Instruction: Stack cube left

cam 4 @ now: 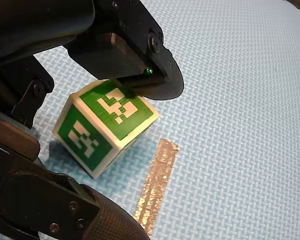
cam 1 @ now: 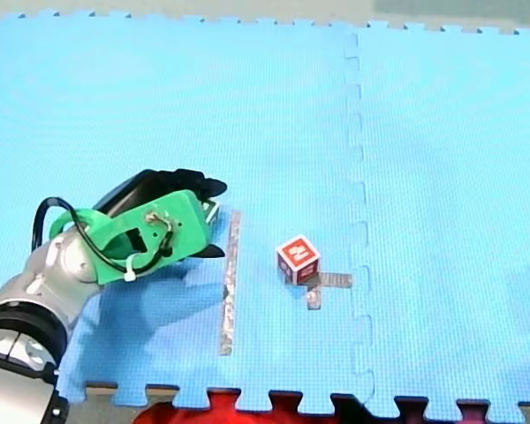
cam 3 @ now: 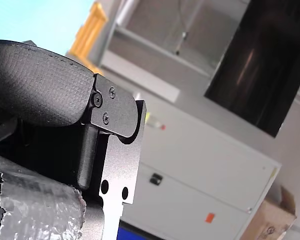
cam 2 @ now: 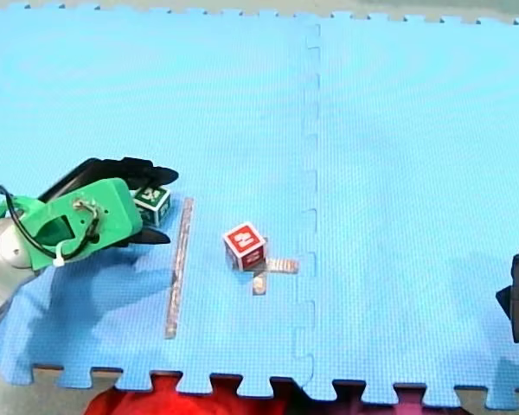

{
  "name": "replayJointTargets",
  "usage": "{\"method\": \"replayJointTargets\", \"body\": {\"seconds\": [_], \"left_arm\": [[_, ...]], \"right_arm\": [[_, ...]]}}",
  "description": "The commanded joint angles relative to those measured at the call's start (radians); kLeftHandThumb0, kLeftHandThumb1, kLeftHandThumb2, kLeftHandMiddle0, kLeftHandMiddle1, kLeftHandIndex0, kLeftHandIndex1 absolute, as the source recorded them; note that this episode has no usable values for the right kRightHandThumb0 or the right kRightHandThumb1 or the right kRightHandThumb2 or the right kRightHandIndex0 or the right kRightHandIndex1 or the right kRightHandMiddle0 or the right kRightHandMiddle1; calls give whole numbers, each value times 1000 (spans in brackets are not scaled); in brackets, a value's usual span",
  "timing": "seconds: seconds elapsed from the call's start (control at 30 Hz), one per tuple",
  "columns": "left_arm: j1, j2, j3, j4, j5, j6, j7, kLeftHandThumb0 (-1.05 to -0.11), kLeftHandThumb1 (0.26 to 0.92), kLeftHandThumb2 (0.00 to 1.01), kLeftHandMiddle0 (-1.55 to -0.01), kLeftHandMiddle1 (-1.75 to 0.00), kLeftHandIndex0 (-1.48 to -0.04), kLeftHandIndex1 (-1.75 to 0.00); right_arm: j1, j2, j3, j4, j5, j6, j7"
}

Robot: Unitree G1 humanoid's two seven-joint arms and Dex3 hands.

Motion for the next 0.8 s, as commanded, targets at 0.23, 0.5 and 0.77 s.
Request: {"method": "replayJointTargets", "body": {"seconds": [0.23, 0.5, 0.77], "left_arm": [[-7, 10, -39, -6, 54, -78, 81, -649, 680, 1, -868, -1746, -768, -3], [-15, 3, -59, -14, 73, -111, 123, -744, 702, 5, -853, -1743, -682, 0], [-39, 39, -54, -42, 71, -223, 160, -784, 702, 0, -852, -1740, -663, 0]], "right_arm": [[-21, -6, -4, 54, -1, -14, -2], [-24, -4, 0, 70, 7, -25, 10], [-24, -4, 0, 85, -23, 0, -14]]}}
